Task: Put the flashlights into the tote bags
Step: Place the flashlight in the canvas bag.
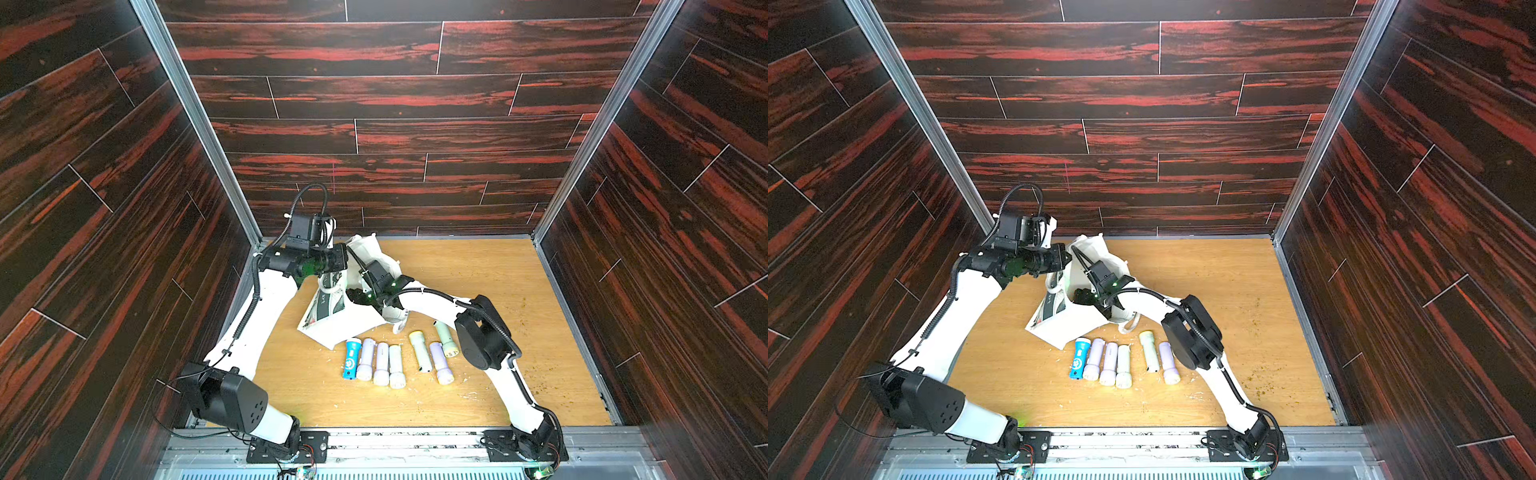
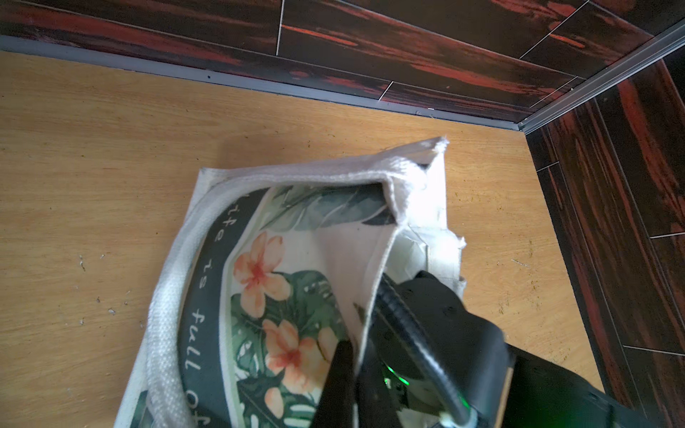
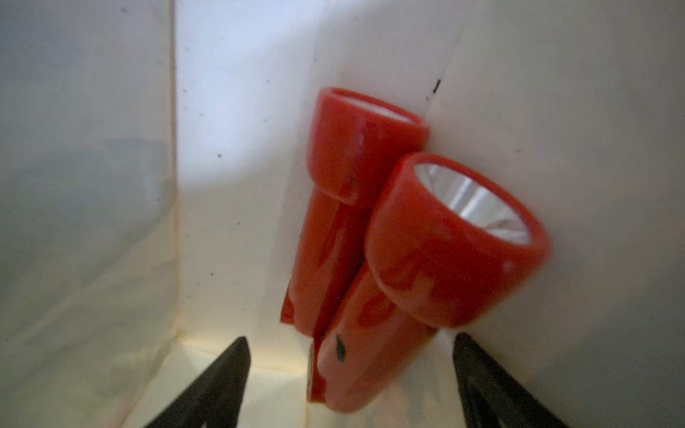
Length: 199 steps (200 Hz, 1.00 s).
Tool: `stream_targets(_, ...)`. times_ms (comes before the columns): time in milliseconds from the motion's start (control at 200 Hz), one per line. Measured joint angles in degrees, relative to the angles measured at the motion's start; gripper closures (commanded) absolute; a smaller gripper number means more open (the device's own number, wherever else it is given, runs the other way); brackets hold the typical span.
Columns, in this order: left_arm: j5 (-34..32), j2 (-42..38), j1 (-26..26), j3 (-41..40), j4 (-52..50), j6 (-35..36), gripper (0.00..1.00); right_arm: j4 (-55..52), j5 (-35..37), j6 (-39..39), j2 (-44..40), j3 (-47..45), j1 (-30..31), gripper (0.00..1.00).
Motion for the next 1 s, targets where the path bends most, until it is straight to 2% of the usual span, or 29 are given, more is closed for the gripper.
stream_targets(566,-0.1,0.0,0.0,-0.1,-0.1,0.1,1.00,0.4,5.4,-2.5,-13.3,-10.5,-0.3,0.11)
stream_targets(767,0.1,-0.2,0.0,-0.6,0.1,0.5,1.00,0.2,8.1,-4.0,-17.2,-11.8,-0.4,0.08)
stream_targets(997,0.1,-0.7,0.0,-1.0,0.1,0.7,1.00,0.6,11.5,-5.7,-26.7,-17.0,-0.4,0.03)
